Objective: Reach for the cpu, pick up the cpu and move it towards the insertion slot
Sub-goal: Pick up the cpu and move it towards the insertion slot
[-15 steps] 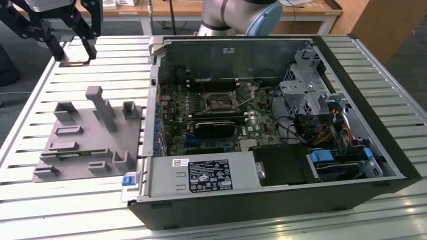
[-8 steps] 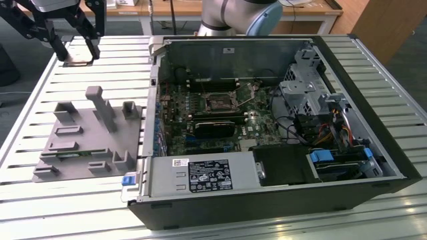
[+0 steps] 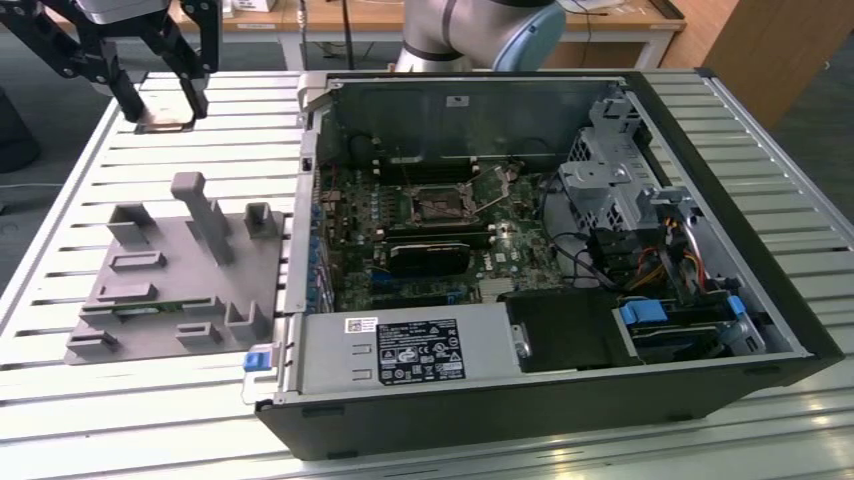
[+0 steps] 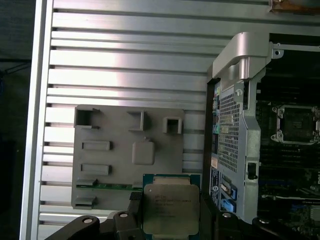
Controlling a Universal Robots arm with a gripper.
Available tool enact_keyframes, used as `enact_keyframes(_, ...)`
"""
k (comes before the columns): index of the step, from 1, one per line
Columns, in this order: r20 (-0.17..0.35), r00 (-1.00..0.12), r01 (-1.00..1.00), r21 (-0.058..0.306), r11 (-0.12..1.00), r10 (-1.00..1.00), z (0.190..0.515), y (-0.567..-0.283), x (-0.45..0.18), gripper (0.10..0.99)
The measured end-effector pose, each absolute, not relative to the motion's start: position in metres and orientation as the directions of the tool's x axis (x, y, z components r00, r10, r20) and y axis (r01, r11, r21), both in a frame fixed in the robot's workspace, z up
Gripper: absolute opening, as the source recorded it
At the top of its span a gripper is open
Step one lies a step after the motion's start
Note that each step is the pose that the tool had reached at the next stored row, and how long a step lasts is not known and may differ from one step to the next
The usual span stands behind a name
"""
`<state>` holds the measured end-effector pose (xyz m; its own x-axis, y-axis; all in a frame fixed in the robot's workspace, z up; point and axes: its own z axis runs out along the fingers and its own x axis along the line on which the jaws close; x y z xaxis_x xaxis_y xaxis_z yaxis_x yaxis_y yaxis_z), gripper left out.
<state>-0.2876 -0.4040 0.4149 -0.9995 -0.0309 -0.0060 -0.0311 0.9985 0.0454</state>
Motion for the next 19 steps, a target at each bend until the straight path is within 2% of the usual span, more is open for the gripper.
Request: enact_keyframes(19,-0.006,-1.000,-0.031,0.045,0.998,-0.031,0.415,-0.404,-0.268,0.541)
